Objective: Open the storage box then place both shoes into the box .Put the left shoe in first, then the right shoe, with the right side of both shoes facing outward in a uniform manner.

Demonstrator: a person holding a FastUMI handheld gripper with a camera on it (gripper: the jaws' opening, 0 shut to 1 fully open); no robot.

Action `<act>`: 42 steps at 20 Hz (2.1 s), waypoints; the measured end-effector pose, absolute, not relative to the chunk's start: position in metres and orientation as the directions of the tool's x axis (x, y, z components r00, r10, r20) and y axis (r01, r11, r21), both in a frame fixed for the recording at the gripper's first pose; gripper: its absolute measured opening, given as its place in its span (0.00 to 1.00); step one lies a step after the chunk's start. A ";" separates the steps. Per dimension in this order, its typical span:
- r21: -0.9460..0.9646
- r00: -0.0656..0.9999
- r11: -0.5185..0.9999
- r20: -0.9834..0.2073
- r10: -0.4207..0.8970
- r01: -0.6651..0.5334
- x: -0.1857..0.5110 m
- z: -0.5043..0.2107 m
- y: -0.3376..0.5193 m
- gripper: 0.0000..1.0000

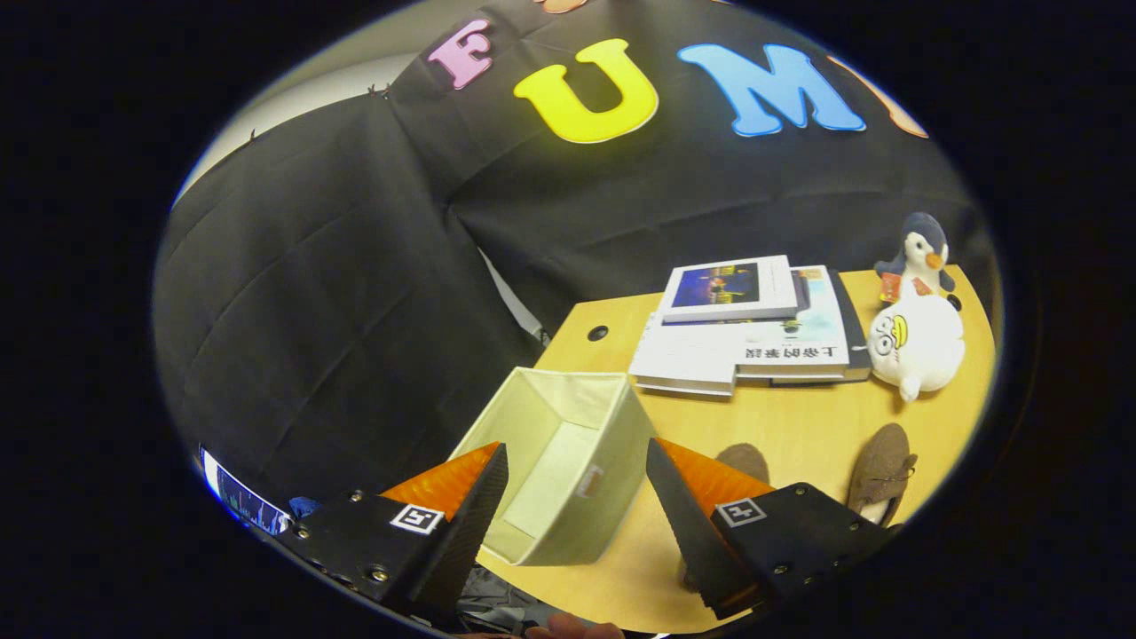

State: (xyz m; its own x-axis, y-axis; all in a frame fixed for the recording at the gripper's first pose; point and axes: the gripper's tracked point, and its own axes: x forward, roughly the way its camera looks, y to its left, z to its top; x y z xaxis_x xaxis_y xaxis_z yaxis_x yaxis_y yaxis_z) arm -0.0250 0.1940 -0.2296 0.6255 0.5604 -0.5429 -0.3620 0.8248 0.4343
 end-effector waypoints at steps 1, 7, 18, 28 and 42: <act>0.409 0.636 0.847 -0.563 0.527 -0.339 -0.025 -0.241 0.181 0.96; 0.315 0.603 0.929 -0.708 0.367 -0.195 -0.039 -0.318 0.116 0.95; 0.181 0.425 0.974 -0.877 0.223 -0.138 -0.042 -0.429 0.089 0.84; 0.166 0.377 0.977 -0.904 0.204 -0.130 -0.025 -0.440 0.108 0.06; 0.322 0.427 0.938 -0.836 0.345 -0.126 -0.017 -0.285 0.162 0.06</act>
State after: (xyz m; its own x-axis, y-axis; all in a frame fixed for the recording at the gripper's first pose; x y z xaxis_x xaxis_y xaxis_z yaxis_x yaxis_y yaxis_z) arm -0.0170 0.1617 -0.2852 0.4269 0.3445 -0.8361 -0.1261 0.9382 0.3222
